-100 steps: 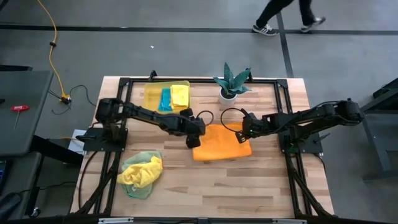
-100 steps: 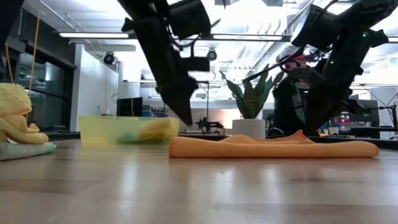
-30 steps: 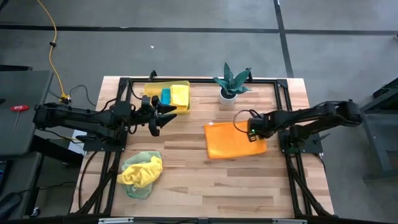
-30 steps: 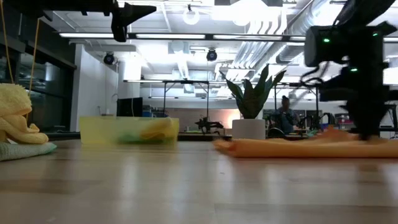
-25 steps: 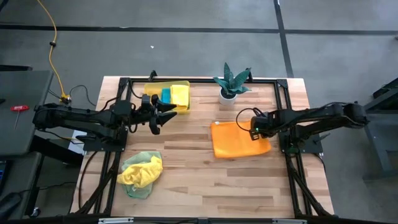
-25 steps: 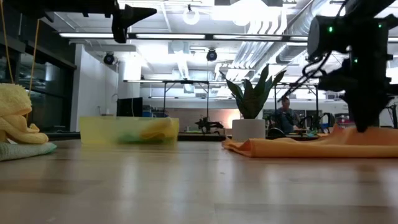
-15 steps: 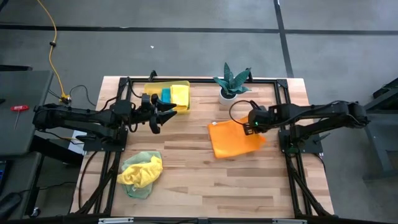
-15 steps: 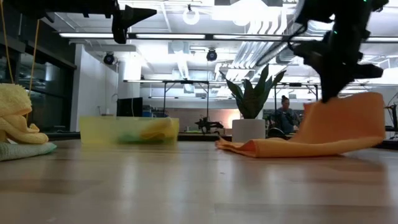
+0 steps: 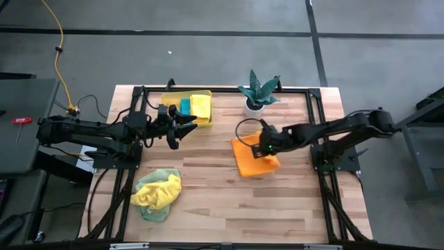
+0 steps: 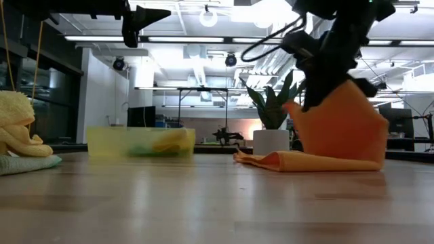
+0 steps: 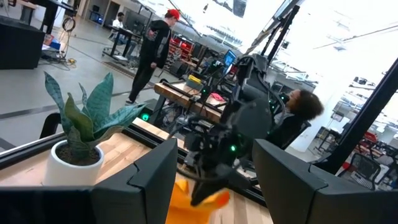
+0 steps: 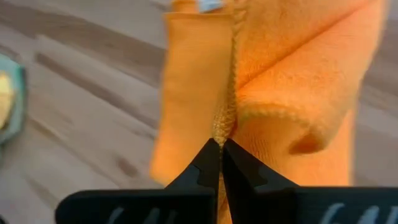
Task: Fold microfiber towels
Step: Fold the orange microfiber cloth
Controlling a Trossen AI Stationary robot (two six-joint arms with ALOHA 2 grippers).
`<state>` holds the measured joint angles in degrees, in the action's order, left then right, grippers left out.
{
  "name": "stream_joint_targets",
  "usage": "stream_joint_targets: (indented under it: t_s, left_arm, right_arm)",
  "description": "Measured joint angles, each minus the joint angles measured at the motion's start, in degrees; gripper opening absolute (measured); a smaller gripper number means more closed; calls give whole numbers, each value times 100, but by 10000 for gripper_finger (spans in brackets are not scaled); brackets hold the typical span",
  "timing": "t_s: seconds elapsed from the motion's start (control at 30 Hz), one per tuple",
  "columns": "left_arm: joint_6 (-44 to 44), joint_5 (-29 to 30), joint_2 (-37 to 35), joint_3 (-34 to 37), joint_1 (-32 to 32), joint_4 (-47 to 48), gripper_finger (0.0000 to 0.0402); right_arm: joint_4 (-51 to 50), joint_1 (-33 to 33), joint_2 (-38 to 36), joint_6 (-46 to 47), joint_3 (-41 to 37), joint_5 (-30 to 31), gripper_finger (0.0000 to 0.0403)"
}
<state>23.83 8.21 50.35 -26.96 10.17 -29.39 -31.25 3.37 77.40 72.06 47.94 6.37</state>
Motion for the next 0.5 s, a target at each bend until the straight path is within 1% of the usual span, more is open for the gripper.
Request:
stream_joint_targets:
  t_s: [0.2, 0.33, 0.5]
  left_arm:
    - [0, 2, 0, 0, 0, 44, 197]
    - [0, 4, 0, 0, 0, 114, 197]
    - [0, 4, 0, 0, 0, 131, 197]
  right_arm:
    - [1213, 136, 532, 179, 0, -3, 0]
    - [1804, 158, 848, 303, 2, -15, 0]
    - [1998, 155, 1127, 408, 2, 69, 0]
